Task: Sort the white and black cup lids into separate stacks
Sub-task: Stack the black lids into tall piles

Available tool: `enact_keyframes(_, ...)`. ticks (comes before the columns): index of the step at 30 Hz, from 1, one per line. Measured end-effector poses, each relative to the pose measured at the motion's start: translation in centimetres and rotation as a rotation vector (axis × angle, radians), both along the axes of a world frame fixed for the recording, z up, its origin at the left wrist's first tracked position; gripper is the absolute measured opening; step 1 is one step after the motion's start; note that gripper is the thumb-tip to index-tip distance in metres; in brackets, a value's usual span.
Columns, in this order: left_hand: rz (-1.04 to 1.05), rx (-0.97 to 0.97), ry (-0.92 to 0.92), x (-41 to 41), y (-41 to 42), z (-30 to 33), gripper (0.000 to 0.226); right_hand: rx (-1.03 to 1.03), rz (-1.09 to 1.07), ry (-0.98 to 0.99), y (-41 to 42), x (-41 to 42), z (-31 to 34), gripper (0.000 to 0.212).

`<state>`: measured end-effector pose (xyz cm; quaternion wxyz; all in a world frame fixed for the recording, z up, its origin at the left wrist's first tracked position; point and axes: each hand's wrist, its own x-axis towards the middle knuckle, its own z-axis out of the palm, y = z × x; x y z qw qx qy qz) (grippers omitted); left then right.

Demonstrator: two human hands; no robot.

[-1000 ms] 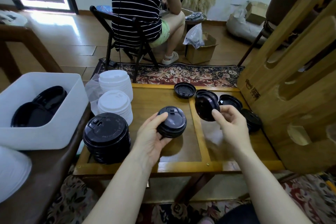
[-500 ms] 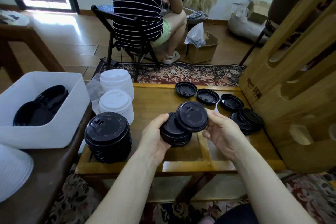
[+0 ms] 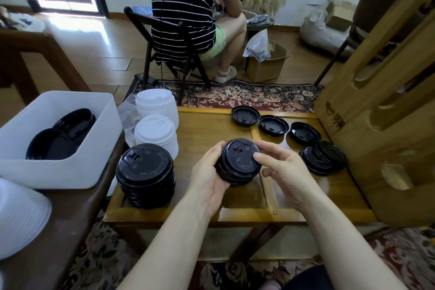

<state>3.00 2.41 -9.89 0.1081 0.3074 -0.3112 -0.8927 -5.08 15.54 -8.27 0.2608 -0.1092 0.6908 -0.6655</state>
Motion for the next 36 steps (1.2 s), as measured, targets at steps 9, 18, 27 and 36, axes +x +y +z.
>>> enact_keyframes(9, 0.033, 0.013, 0.02, 0.0, 0.2, 0.5, 0.037, 0.122, 0.053, 0.113, -0.1, 0.5, 0.2, 0.047)
enact_keyframes(18, 0.041, -0.099, 0.058, 0.3, 0.3, 1.1, 0.03, 0.067, 0.166, -0.037, -0.2, 0.6, -0.2, 0.044)
enact_keyframes(27, -0.042, -0.128, 0.05, 0.6, 0.3, 1.3, 0.034, 0.072, 0.064, -0.017, -0.2, 0.1, -0.9, 0.031)
enact_keyframes(36, -0.033, -0.099, 0.035, 0.4, 0.6, 1.0, 0.048, 0.094, 0.067, 0.007, 0.0, -0.3, -1.3, 0.032)
